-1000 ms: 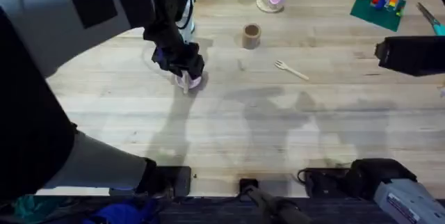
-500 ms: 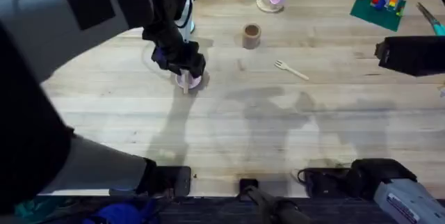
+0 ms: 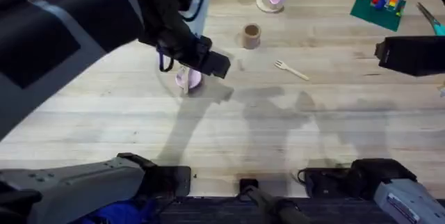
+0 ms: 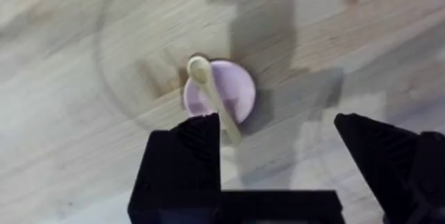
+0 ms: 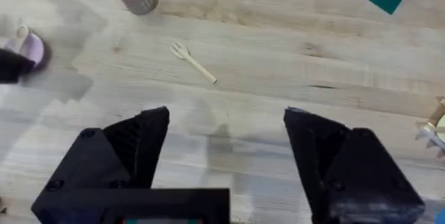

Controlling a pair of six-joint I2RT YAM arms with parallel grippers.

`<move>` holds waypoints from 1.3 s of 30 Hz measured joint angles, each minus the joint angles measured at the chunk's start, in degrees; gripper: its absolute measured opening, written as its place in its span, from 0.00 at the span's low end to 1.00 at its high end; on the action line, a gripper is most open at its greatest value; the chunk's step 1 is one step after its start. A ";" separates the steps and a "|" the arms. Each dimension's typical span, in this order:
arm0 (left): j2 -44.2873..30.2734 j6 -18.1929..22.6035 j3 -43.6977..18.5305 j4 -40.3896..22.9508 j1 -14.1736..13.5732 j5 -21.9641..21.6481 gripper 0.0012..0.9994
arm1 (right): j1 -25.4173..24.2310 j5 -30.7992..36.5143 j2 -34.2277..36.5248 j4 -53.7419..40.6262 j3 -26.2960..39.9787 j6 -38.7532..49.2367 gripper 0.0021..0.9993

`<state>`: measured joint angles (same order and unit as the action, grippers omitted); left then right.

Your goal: Pick up a utensil and set it on the pink plate, then put the other utensil in the container.

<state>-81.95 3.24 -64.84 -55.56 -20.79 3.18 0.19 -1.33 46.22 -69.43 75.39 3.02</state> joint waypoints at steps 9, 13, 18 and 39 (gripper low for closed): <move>2.89 3.81 0.02 5.28 -5.58 0.01 0.99 | 0.00 -0.01 0.00 0.00 0.00 0.01 1.00; 4.74 7.22 0.02 7.75 -7.67 1.12 0.99 | 0.00 0.01 0.00 0.00 0.01 0.01 1.00; 8.66 9.43 4.41 14.85 -8.16 4.81 0.99 | 0.00 -0.01 0.00 0.00 0.01 0.01 1.00; 16.08 10.11 17.77 30.51 -8.16 13.40 0.99 | 0.00 0.01 0.00 0.00 0.01 0.01 1.00</move>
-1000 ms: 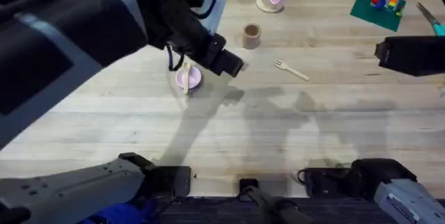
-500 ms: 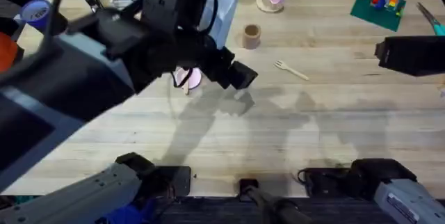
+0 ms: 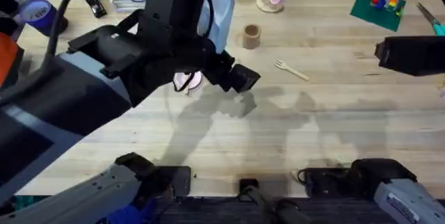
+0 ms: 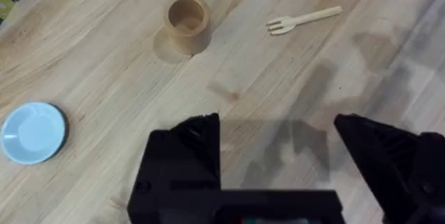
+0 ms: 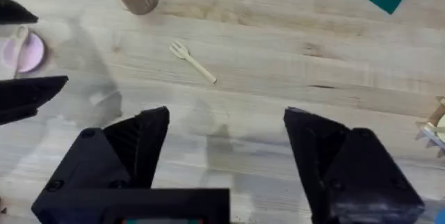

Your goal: Pick up a utensil and set it on the pink plate, then put the other utensil in the container.

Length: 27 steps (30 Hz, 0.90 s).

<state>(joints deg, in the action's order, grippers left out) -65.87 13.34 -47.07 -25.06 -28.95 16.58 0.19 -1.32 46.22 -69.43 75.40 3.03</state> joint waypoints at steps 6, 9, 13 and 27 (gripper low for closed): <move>-0.01 0.00 0.00 -0.21 0.00 0.17 0.99 | 0.00 -0.01 0.00 0.00 0.00 -0.01 1.00; 0.00 0.00 0.02 -0.75 0.00 0.17 0.99 | 0.00 -0.02 0.00 0.00 0.00 -0.01 1.00; 0.00 0.00 0.04 -1.89 0.00 0.17 0.99 | 0.00 -0.02 0.00 0.00 -0.01 0.00 1.00; -0.02 0.00 0.11 -3.04 0.00 0.17 0.99 | 0.00 0.00 0.00 -0.38 0.00 0.00 1.00</move>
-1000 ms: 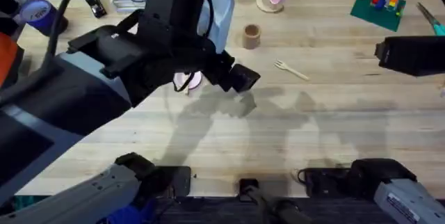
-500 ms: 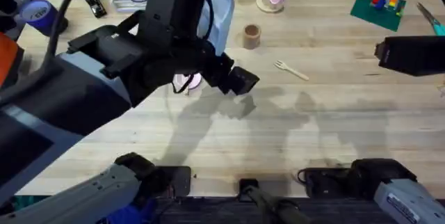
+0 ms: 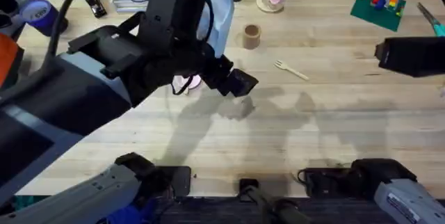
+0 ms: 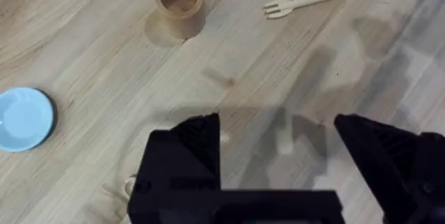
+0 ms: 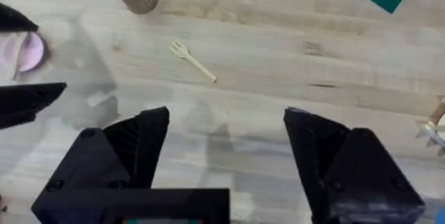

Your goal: Pick up a utensil and set it on the pink plate, then put the other utensil in the container.

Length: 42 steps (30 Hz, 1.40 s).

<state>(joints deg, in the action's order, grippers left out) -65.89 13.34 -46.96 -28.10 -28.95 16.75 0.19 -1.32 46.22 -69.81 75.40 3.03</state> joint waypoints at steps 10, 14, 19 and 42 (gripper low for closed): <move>0.00 0.00 0.00 0.02 0.00 0.00 0.99 | 0.00 -2.79 0.32 -4.52 0.00 10.85 1.00; 0.01 0.00 0.00 0.02 0.00 -0.01 0.99 | 0.00 -3.58 3.61 -4.54 0.42 15.50 1.00; 0.02 0.00 0.00 0.02 0.00 0.00 0.99 | 0.00 -4.07 12.27 -5.63 0.57 19.05 1.00; 0.02 0.00 0.00 0.02 0.00 0.00 0.99 | 2.93 -4.07 40.34 -0.29 0.57 27.39 1.00</move>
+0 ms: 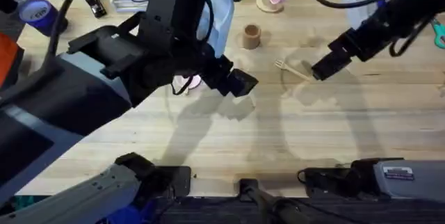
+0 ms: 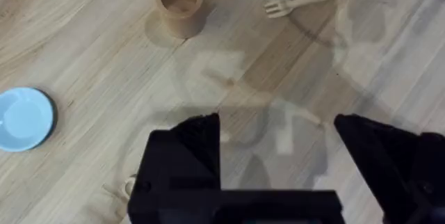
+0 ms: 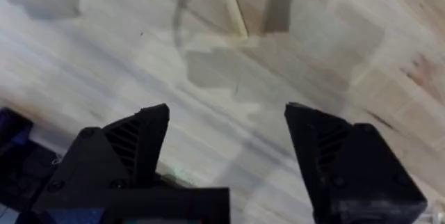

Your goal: Pick up a utensil and set it on the pink plate, then put the other utensil in the container.

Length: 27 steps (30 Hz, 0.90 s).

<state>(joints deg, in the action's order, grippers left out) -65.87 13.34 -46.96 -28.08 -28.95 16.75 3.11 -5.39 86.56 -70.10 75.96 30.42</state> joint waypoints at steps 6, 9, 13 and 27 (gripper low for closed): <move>-0.02 0.00 0.00 0.00 0.00 0.00 0.99 | 0.11 -0.02 4.04 4.07 0.00 0.09 1.00; -0.02 0.00 0.00 0.00 0.00 0.00 0.99 | 0.50 -0.09 5.58 4.69 0.00 1.42 1.00; 0.00 0.00 0.00 0.00 0.00 0.00 0.99 | 2.47 -0.48 6.85 5.43 0.00 4.49 1.00; -0.02 0.00 0.00 -0.02 0.00 -0.01 0.99 | 7.91 -0.67 8.03 12.71 0.00 6.95 1.00</move>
<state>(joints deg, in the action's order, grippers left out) -65.89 13.34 -46.96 -28.10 -28.95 16.74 11.03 -6.06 94.59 -57.39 75.96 37.36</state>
